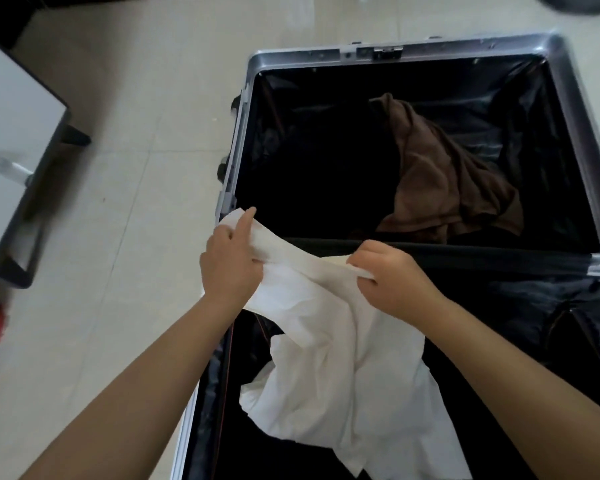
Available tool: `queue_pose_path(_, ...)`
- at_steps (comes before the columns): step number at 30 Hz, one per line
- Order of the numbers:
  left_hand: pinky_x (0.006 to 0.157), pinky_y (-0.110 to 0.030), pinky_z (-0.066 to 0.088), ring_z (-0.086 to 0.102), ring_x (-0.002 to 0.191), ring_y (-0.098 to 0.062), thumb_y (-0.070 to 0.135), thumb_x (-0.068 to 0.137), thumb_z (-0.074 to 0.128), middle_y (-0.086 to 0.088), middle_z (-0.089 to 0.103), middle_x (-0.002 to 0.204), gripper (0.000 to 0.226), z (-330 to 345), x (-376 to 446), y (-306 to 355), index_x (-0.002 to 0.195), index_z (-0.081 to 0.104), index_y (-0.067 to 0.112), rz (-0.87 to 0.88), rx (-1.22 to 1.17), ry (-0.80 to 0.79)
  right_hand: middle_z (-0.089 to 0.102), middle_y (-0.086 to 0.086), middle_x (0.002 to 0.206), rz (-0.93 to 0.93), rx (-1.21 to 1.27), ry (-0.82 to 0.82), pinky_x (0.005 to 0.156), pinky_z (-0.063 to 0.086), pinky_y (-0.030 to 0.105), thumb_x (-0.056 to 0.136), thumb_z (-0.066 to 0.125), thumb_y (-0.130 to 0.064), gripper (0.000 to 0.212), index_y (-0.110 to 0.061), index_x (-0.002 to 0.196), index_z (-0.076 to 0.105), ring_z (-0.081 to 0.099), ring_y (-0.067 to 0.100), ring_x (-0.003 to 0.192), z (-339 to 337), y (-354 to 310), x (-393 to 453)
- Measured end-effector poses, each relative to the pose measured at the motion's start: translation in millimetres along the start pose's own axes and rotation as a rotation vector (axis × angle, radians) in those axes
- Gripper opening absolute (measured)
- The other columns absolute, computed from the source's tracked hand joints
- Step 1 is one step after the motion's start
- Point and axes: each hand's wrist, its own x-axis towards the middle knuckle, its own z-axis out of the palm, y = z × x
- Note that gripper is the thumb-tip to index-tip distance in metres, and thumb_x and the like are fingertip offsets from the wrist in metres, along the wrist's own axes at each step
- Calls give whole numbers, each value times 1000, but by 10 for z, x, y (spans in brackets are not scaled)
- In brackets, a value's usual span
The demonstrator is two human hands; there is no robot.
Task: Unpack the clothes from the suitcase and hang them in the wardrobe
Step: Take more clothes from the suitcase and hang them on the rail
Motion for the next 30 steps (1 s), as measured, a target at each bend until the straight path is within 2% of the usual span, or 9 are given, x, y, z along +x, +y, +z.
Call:
queue_pose_path(2,54,-28,28,39,73,-26,-13,64,58,-6,34,80,47,12,-38,-57,104,64,10,212,55,150,58,10,73,-33,-12,-34,48,50,44,72,38,-15,27,-2,71,63,56,32,58,-124,42,-111)
queue_pose_path(4,49,-19,16,36,58,-23,-21,36,65,-6,34,66,34,-9,-86,-65,61,56,0,420,113,262,56,8,71,-51,-35,-82,47,50,41,68,35,-20,31,-3,70,60,56,29,57,-335,39,-173)
queue_pose_path(9,58,-37,49,38,88,-27,13,39,76,-8,40,99,25,-363,-159,120,58,61,6,822,191,224,48,1,53,-103,-272,-215,36,27,19,62,38,-26,23,-10,50,49,50,19,41,-992,-32,-305)
queue_pose_path(13,89,-29,35,32,101,-17,56,68,39,10,37,106,56,-980,-304,490,74,66,8,785,160,-363,55,-1,59,-122,-340,-275,47,38,15,72,45,-33,35,-12,45,55,54,13,58,-1477,-112,-521)
queue_pose_path(17,67,-5,31,40,83,0,33,87,58,17,41,98,28,-1757,-569,877,90,65,6,620,184,-955,67,-7,96,30,110,-226,93,36,5,75,57,-36,40,-7,50,62,51,4,105,-2007,-578,-838)
queue_pose_path(20,58,-14,31,44,69,-8,40,86,55,4,47,79,29,-2324,-761,1219,74,53,13,596,375,-1056,58,-16,62,371,387,-281,63,41,8,77,61,-39,37,-9,55,60,57,-5,68,-2660,-1036,-1067)
queue_pose_path(22,59,-23,32,42,70,-13,41,92,46,6,40,69,35,-2700,-858,1477,67,42,17,621,563,-956,43,-7,48,512,294,-391,49,31,12,87,61,-26,43,-15,50,42,45,0,47,-3082,-1236,-1217)
queue_pose_path(25,68,-27,35,50,84,-19,39,96,39,2,51,85,30,-3390,-1047,1946,89,55,14,747,736,-689,31,-2,52,564,-11,-464,48,26,19,90,54,-32,46,-19,53,29,43,2,47,-3714,-1641,-1356)
queue_pose_path(30,66,-31,38,59,102,-25,21,97,35,1,52,114,25,-4517,-1383,2758,111,55,15,938,910,-253,60,0,104,534,-610,-538,76,28,25,99,24,-44,27,-27,85,40,56,18,104,-4815,-2488,-1510)
